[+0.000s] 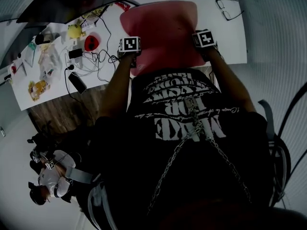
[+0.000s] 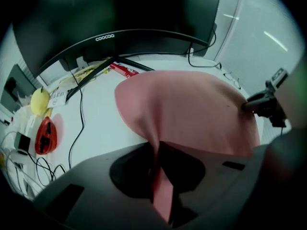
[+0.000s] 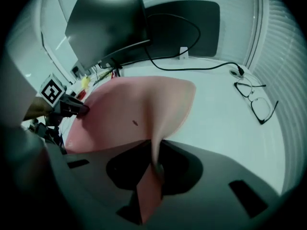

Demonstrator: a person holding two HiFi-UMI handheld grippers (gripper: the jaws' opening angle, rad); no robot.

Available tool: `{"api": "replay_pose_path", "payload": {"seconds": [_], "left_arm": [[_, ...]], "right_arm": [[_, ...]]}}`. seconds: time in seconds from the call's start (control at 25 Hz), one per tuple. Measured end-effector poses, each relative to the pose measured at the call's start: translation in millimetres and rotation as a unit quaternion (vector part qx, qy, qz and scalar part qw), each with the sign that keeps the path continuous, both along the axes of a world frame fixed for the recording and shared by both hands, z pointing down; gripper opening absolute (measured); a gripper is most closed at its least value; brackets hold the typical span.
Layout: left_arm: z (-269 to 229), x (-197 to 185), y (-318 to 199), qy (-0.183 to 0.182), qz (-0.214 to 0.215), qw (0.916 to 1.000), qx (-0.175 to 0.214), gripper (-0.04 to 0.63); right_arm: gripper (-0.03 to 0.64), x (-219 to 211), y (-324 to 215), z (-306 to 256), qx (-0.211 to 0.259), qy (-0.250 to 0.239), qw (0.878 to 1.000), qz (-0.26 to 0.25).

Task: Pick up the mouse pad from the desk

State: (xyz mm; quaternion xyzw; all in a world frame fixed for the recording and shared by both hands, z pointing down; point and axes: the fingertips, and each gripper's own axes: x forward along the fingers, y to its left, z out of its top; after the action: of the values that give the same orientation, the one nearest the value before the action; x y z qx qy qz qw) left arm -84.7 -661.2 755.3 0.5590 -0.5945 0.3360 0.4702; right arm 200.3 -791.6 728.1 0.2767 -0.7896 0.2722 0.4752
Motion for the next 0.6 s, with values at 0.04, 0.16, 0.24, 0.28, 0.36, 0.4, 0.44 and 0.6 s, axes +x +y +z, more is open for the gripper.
{"api": "replay_pose_path", "payload": {"seconds": [0.04,0.16,0.24,0.28,0.36,0.4,0.44,0.6], "left_arm": [[-7.7,0.2,1.6,0.015,-0.007,0.9998,0.014,0.038],[-38.1,5.2,5.6,0.055,-0.014,0.9964,0.063,0.049],[-64.3,13.1,11.4,0.059,0.008,0.9934,0.099,0.049],[-79.3,16.9,15.1,0.057,0.02,0.9914,0.116,0.049],[-110.7,23.0,22.9,0.054,0.039,0.9862,0.151,0.049],[-125.8,24.9,26.8,0.054,0.046,0.9831,0.169,0.049],[-140.5,25.4,29.9,0.053,0.051,0.9796,0.187,0.049],[-206.5,16.2,29.1,0.042,0.069,0.9633,0.256,0.049]], "right_arm": [[0.055,0.7,5.7,-6.9,-0.007,-0.014,1.0,0.007],[0.055,-2.9,25.8,-39.5,-0.016,-0.056,0.998,0.013],[0.055,-10.6,40.3,-69.6,0.0,-0.081,0.997,0.004],[0.055,-13.0,46.9,-84.4,0.012,-0.092,0.996,0.002],[0.055,-14.2,58.6,-116.1,0.04,-0.109,0.993,0.003],[0.055,-12.2,64.3,-131.4,0.053,-0.115,0.992,0.006],[0.055,-9.6,69.3,-146.2,0.065,-0.122,0.99,0.011],[0.055,-7.1,76.7,-203.1,0.116,-0.157,0.98,0.032]]}}
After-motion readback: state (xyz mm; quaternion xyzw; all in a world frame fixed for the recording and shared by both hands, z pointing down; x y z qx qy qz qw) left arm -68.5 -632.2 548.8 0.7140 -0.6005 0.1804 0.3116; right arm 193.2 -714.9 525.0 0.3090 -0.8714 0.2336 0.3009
